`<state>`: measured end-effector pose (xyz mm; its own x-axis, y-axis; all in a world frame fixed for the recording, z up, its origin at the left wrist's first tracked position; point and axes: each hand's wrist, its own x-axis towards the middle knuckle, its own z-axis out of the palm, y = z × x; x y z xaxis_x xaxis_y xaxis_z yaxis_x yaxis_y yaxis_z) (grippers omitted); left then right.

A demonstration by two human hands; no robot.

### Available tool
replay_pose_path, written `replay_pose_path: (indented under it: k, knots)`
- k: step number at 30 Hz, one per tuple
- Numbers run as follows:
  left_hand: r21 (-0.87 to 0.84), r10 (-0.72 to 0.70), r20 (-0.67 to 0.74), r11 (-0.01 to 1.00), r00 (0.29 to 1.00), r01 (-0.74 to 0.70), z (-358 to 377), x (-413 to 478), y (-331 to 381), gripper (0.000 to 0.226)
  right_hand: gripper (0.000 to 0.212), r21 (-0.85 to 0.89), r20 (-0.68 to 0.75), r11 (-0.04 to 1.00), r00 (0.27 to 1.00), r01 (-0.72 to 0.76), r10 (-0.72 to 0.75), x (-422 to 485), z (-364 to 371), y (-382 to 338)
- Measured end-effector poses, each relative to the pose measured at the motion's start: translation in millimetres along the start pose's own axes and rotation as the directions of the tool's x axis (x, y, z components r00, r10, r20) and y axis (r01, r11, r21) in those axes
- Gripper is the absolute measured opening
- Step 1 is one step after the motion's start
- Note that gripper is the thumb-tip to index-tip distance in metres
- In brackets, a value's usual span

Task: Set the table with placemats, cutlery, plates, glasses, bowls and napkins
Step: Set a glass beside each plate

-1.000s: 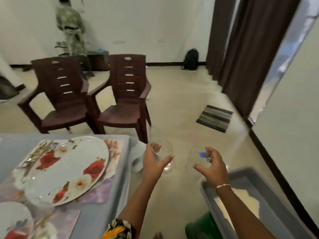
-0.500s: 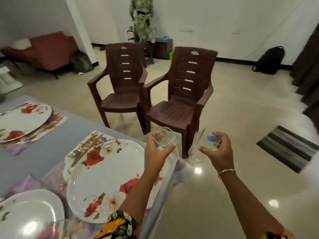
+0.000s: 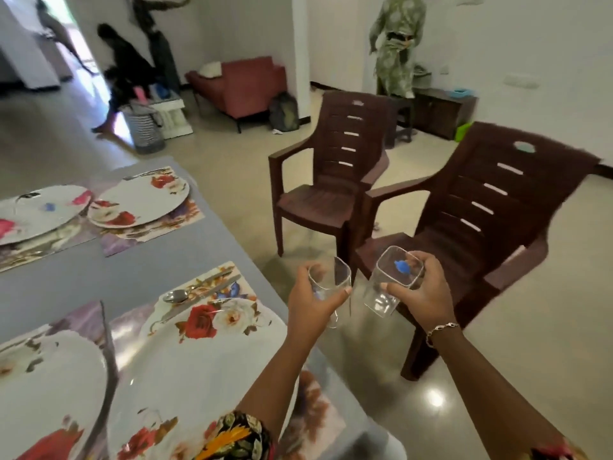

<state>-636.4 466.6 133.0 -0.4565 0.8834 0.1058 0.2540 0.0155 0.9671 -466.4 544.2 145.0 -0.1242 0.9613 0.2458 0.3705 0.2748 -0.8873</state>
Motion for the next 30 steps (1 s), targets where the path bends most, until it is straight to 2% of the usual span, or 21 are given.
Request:
replay_pose_path:
  k: [6,10,13,17,22,24,26,30]
  knots:
    - [0.022,-0.087,-0.210,0.995,0.974,0.094,55,46,5,0.055,0.059,0.029,0.240,0.998,0.968,0.063,-0.068,88,-18,33]
    - [0.042,-0.137,-0.344,0.986,0.929,0.161,65,64,5,0.057,0.063,0.078,0.375,0.995,0.923,0.061,-0.086,134,-3,44]
    - [0.064,-0.146,-0.477,0.978,0.866,0.200,53,66,3,0.057,0.065,0.104,0.494,0.991,0.860,0.088,-0.128,152,26,41]
    - [0.038,-0.143,-0.649,0.975,0.747,0.220,30,68,-2,0.059,0.069,0.180,0.639,0.975,0.738,0.129,-0.216,165,81,31]
    - [-0.030,-0.155,-0.825,0.972,0.544,0.232,-5,71,-12,0.071,0.067,0.297,0.753,0.934,0.554,0.196,-0.356,175,156,1]
    - [-0.045,-0.158,-0.863,0.970,0.479,0.239,-21,71,-14,0.069,0.064,0.348,0.769,0.914,0.494,0.208,-0.405,175,178,-15]
    - [-0.063,-0.172,-0.902,0.960,0.397,0.274,-39,71,-18,0.063,0.064,0.396,0.801,0.892,0.393,0.217,-0.451,175,206,-33]
    - [-0.119,-0.200,-0.949,0.943,0.244,0.309,-67,60,-17,0.060,0.066,0.451,0.836,0.873,0.254,0.185,-0.486,167,254,-66]
